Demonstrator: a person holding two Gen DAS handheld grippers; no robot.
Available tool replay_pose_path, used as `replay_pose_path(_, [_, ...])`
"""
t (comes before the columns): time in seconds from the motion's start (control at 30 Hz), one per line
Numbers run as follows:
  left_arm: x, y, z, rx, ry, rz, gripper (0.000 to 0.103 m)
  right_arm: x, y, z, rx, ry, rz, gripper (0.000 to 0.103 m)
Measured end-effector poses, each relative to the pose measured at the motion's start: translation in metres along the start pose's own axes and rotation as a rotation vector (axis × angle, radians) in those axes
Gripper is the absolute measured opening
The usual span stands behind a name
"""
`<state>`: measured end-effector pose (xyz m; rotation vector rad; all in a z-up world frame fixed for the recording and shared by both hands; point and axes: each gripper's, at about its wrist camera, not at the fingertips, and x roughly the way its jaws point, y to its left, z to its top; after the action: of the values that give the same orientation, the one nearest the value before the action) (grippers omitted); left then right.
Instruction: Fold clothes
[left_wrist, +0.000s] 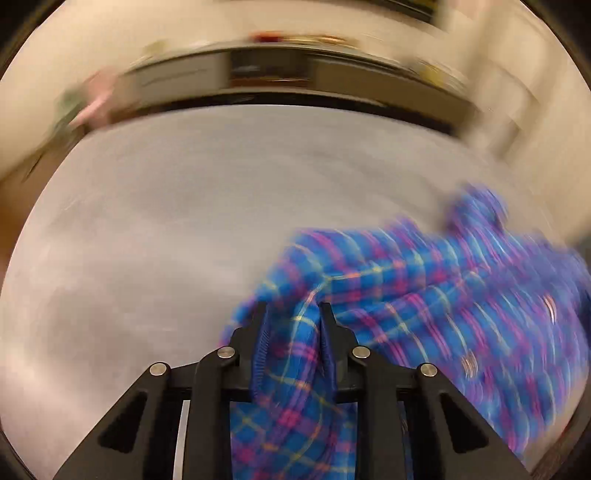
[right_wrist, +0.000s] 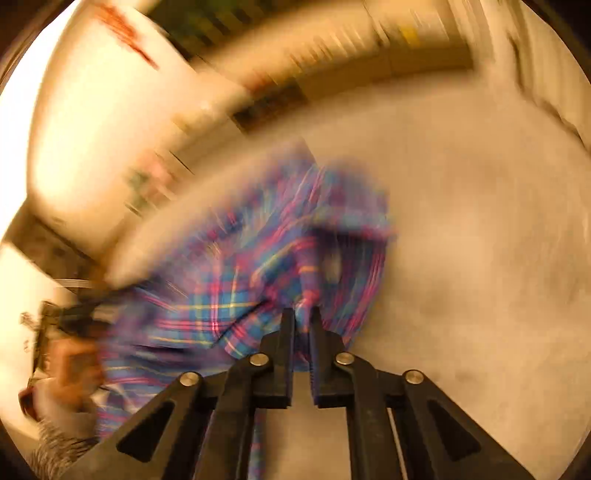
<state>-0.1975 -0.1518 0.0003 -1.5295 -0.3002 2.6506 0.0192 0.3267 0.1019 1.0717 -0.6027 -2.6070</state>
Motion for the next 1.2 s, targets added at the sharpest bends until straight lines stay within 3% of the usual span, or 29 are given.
replay_pose_path(0.07, [-0.02, 0.017, 0.005, -0.081, -0.028, -0.059, 0.03, -0.037, 0.016, 0.002, -0.086, -0.079, 0.026, 0.004])
replay_pose_path(0.13, [-0.041, 0.016, 0.005, -0.082, -0.061, -0.101, 0.042, -0.047, 0.015, -0.002, -0.146, -0.064, -0.066, 0.004])
replay_pose_path(0.2, [-0.063, 0.003, 0.002, -0.033, -0.108, -0.157, 0.051, -0.04, -0.004, -0.013, -0.127, -0.014, -0.159, 0.004])
replay_pose_path(0.27, [-0.075, -0.024, -0.003, 0.069, -0.131, -0.217, 0.057, -0.028, -0.024, -0.026, -0.036, 0.005, -0.166, 0.004])
replay_pose_path(0.33, [-0.079, -0.055, -0.016, 0.202, -0.141, -0.263, 0.062, -0.006, -0.042, -0.035, 0.058, 0.037, -0.14, 0.016])
replay_pose_path(0.4, [-0.078, -0.096, -0.04, 0.402, -0.132, -0.288, 0.066, 0.01, -0.048, -0.037, 0.11, 0.066, -0.117, 0.064])
replay_pose_path(0.47, [-0.073, -0.123, -0.063, 0.547, -0.122, -0.26, 0.066, 0.024, -0.043, -0.032, 0.124, 0.093, -0.079, 0.071])
replay_pose_path(0.57, [-0.064, -0.149, -0.094, 0.703, -0.125, -0.184, 0.066, 0.064, -0.026, -0.032, 0.055, 0.202, -0.062, 0.071])
replay_pose_path(0.67, [-0.055, -0.155, -0.105, 0.787, -0.112, -0.185, 0.066, 0.108, -0.009, -0.034, -0.025, 0.301, -0.075, 0.07])
replay_pose_path(0.73, [-0.061, -0.155, -0.112, 0.832, -0.155, -0.167, 0.066, 0.129, -0.002, -0.037, -0.05, 0.347, -0.065, 0.039])
replay_pose_path(0.77, [-0.066, -0.155, -0.115, 0.854, -0.195, -0.16, 0.066, 0.136, 0.0, -0.036, -0.05, 0.365, -0.048, 0.006])
replay_pose_path(0.83, [-0.076, -0.156, -0.122, 0.908, -0.286, -0.158, 0.066, 0.132, 0.005, -0.026, -0.02, 0.327, 0.026, 0.006])
replay_pose_path(0.97, [-0.101, -0.162, -0.15, 1.029, -0.488, -0.155, 0.066, 0.094, 0.013, 0.004, 0.133, 0.194, 0.267, 0.006])
replay_pose_path(1.07, [-0.118, -0.173, -0.174, 1.112, -0.661, -0.116, 0.067, 0.071, 0.028, 0.019, 0.191, 0.156, 0.396, 0.006])
replay_pose_path(1.2, [-0.11, -0.194, -0.186, 1.143, -0.743, -0.022, 0.069, 0.056, 0.056, 0.018, 0.202, 0.176, 0.508, 0.006])
